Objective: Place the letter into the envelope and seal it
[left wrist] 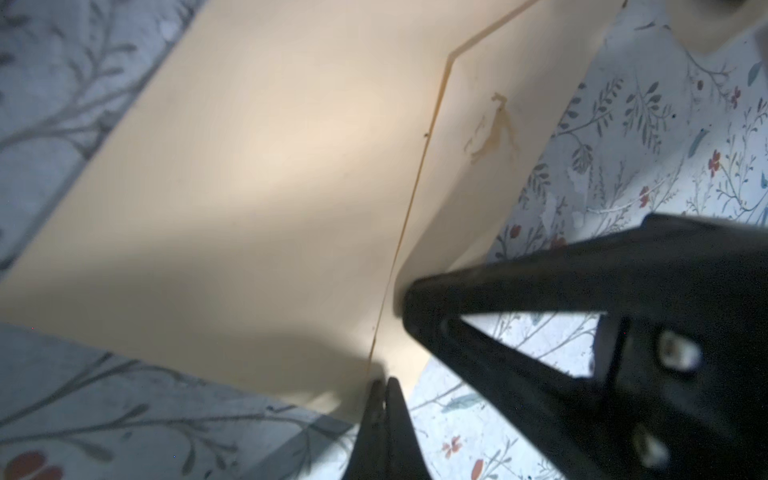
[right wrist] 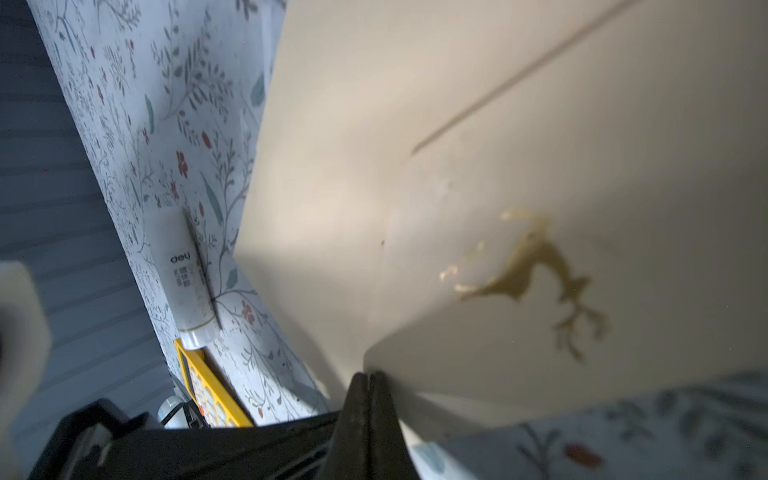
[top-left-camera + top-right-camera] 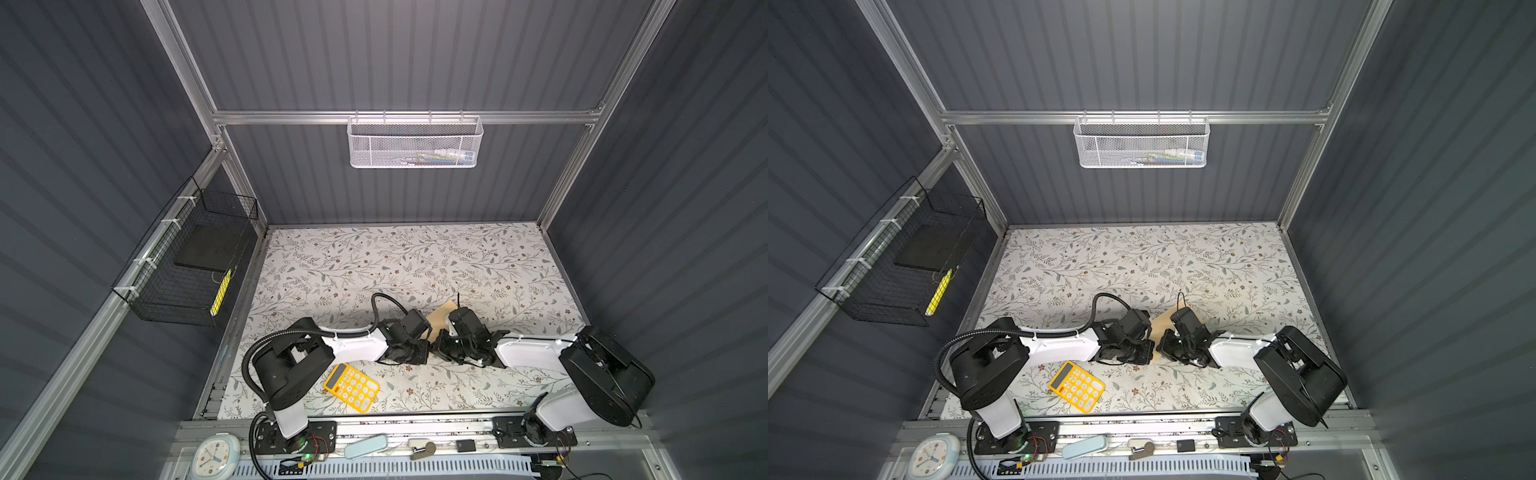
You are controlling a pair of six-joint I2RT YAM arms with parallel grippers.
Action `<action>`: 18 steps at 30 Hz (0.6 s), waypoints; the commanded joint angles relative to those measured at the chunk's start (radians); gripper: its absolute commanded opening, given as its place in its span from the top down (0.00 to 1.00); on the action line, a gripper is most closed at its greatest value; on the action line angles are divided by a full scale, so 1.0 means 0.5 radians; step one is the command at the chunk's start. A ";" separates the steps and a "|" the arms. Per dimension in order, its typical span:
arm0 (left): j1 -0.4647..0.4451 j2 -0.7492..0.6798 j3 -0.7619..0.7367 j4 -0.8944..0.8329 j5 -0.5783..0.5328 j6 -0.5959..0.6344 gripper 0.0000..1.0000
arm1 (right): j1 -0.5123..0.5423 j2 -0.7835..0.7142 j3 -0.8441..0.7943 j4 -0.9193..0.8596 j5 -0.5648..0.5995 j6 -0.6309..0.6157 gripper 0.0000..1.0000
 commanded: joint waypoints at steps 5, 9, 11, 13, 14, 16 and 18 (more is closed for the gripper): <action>-0.018 0.145 -0.131 -0.136 -0.044 -0.034 0.96 | -0.222 0.152 0.029 -0.225 0.090 -0.188 1.00; -0.018 0.136 -0.156 -0.121 -0.040 -0.047 0.96 | -0.317 0.171 0.057 -0.268 0.111 -0.234 1.00; -0.018 0.126 -0.163 -0.116 -0.038 -0.049 0.96 | -0.363 0.178 0.065 -0.254 0.097 -0.253 1.00; -0.018 0.121 -0.170 -0.111 -0.037 -0.050 0.96 | -0.399 0.191 0.090 -0.249 0.077 -0.289 1.00; -0.018 0.116 -0.180 -0.104 -0.032 -0.051 0.96 | -0.407 0.202 0.108 -0.265 0.077 -0.304 1.00; -0.018 0.103 -0.193 -0.088 -0.026 -0.059 0.96 | -0.443 0.219 0.129 -0.287 0.074 -0.330 1.00; -0.018 0.090 -0.203 -0.085 -0.027 -0.066 0.96 | -0.476 0.225 0.131 -0.284 0.066 -0.337 1.00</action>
